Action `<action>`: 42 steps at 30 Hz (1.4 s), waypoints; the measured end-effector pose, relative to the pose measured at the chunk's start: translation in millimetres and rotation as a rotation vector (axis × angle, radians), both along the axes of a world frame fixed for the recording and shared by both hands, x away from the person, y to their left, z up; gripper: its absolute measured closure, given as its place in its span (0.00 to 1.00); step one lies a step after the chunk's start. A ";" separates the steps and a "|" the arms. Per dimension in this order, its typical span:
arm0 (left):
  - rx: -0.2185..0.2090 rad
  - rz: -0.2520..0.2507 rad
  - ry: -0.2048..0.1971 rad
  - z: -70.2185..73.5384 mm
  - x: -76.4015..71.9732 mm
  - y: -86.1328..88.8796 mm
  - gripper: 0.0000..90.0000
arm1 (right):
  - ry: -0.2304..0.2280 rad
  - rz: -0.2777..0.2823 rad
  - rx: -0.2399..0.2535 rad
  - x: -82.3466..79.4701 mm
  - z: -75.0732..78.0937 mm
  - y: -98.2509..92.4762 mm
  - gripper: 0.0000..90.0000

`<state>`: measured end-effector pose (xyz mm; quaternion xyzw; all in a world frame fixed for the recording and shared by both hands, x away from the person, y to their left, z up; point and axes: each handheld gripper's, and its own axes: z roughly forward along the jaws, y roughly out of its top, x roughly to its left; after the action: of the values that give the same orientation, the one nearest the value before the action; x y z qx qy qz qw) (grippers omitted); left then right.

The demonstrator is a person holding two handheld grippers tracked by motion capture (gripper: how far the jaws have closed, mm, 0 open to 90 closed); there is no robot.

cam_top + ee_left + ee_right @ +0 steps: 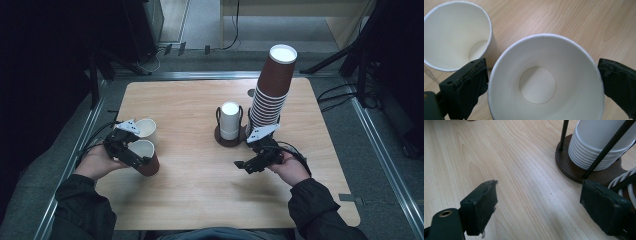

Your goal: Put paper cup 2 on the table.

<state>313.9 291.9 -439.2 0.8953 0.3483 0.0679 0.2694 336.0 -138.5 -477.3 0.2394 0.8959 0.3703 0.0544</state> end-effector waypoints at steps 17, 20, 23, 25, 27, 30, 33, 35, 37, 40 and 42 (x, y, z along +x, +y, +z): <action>-0.105 -0.001 -0.084 33.5 0.7 -22.5 0.00 | 0.001 0.012 -0.012 -4.7 -1.7 0.5 0.16; -0.150 -0.009 -0.081 38.4 2.9 -30.8 0.00 | 0.001 0.011 -0.019 -6.8 -3.0 -0.8 0.16; -0.153 -0.004 -0.077 39.6 5.0 -40.2 0.00 | -0.003 0.011 -0.025 -8.4 -3.7 -2.7 0.16; -0.136 -0.013 -0.076 37.2 5.1 -47.1 0.00 | 0.001 0.003 -0.021 -9.0 -2.4 -3.5 0.16; -0.123 -0.026 -0.062 34.4 5.2 -54.2 0.00 | -0.001 0.000 -0.018 -9.3 -1.6 -3.6 0.16; -0.110 -0.050 -0.056 31.3 5.9 -64.9 0.00 | -0.004 0.004 -0.025 -10.1 -2.0 -3.4 0.16; -0.084 -0.054 -0.058 28.8 5.5 -76.6 0.00 | -0.003 0.007 -0.025 -10.4 -2.6 -3.0 0.16; -0.068 -0.054 -0.051 27.2 6.2 -84.1 0.00 | -0.001 0.006 -0.024 -10.6 -2.9 -3.0 0.16; -0.090 -0.065 -0.031 25.1 6.2 -91.7 0.00 | 0.002 0.009 -0.027 -10.9 -3.4 -2.7 0.16; -0.070 -0.079 -0.028 21.1 5.4 -105.0 0.00 | 0.000 0.014 -0.030 -11.8 -4.1 -1.4 0.16; -0.054 -0.086 -0.029 17.7 4.7 -113.2 0.00 | 0.001 0.018 -0.031 -12.5 -4.1 -0.7 0.16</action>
<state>318.6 178.7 -421.5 0.9008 0.3073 0.0599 0.3010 323.5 -139.2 -481.4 0.2306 0.9036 0.3570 0.0543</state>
